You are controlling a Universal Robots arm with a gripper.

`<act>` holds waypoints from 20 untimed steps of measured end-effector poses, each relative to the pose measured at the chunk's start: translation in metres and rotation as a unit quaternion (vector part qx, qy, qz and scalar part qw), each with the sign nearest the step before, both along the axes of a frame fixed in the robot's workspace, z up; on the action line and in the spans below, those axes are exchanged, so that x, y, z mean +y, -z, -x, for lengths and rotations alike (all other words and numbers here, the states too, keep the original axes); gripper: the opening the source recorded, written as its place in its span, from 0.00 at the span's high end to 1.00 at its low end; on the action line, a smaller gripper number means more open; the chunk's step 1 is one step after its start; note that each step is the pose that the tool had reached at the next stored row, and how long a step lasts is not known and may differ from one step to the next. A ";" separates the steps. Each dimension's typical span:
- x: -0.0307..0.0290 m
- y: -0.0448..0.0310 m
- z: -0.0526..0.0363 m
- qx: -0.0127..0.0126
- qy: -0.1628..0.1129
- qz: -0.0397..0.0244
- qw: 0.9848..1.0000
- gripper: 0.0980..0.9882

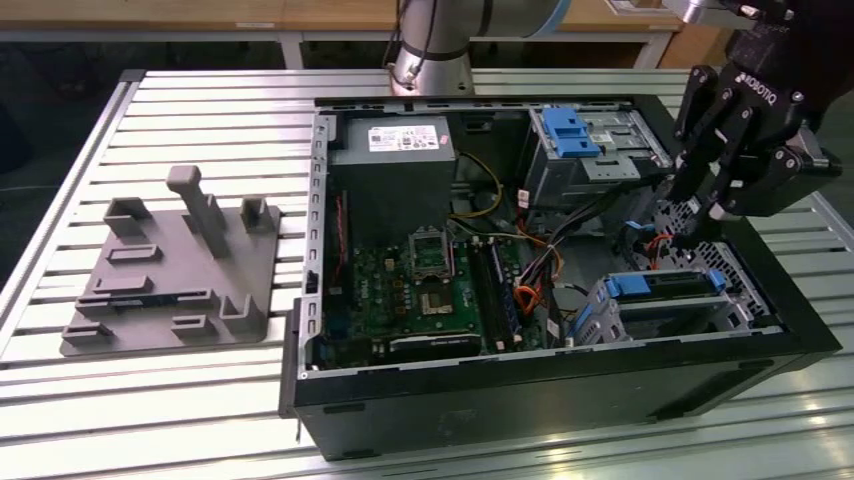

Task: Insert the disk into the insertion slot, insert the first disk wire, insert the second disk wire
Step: 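Insert the first disk wire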

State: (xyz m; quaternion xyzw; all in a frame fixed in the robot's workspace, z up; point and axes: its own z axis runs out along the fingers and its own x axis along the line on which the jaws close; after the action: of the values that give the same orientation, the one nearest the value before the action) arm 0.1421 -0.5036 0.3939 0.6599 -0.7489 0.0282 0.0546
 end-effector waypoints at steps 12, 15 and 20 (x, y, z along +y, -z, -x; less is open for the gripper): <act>0.0085 0.0066 -0.0155 0.000 -0.001 0.052 0.999 0.55; 0.0085 0.0108 -0.0156 -0.001 -0.019 0.053 0.998 0.55; 0.0122 0.0168 -0.0175 -0.003 -0.047 0.055 0.997 0.55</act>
State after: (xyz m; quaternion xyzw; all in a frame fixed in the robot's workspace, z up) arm 0.1596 -0.4914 0.3770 0.6905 -0.7143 0.0736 0.0875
